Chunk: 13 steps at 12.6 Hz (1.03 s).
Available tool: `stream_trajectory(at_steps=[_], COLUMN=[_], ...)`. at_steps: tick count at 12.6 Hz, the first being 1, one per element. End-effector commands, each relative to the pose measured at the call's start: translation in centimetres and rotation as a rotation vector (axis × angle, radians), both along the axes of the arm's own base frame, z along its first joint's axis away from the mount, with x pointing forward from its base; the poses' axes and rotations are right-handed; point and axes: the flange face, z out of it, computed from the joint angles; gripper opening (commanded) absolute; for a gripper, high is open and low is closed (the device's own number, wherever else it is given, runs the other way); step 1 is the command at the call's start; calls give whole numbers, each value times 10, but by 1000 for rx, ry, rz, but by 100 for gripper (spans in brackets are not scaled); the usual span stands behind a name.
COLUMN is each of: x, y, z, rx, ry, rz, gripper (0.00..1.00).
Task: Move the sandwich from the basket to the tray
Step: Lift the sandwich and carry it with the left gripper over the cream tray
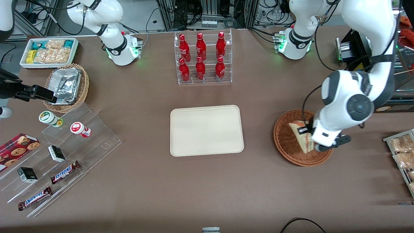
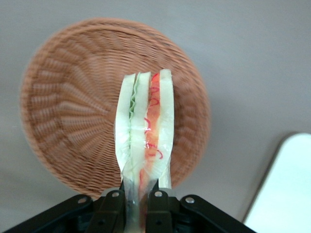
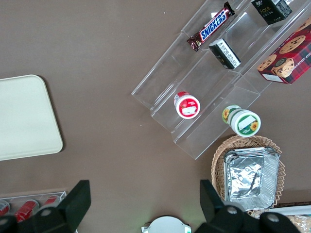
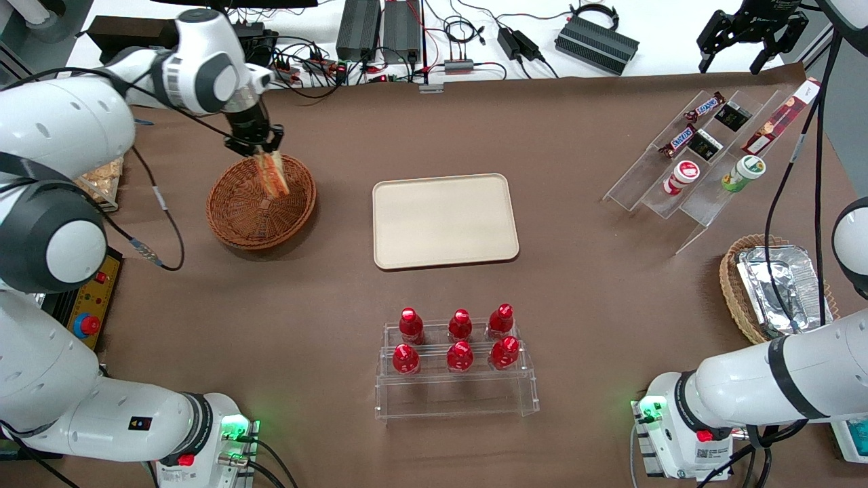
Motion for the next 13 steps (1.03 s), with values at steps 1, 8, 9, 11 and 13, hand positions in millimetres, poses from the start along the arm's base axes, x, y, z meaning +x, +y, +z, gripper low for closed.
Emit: stream_trajectory(at_steps=[1,8,9,11,13], x=[5,-19,-25,-33,-47], y=[-65,-264,-287,-331,-368], z=[-3,-28,-35,-48,-65], rx=[-8,-41,-51,-70,-77], ry=[2,-47,-49,-55,-54], rz=[-104,-198,-188,-174,-187], gripper=[0,0,0,0,0])
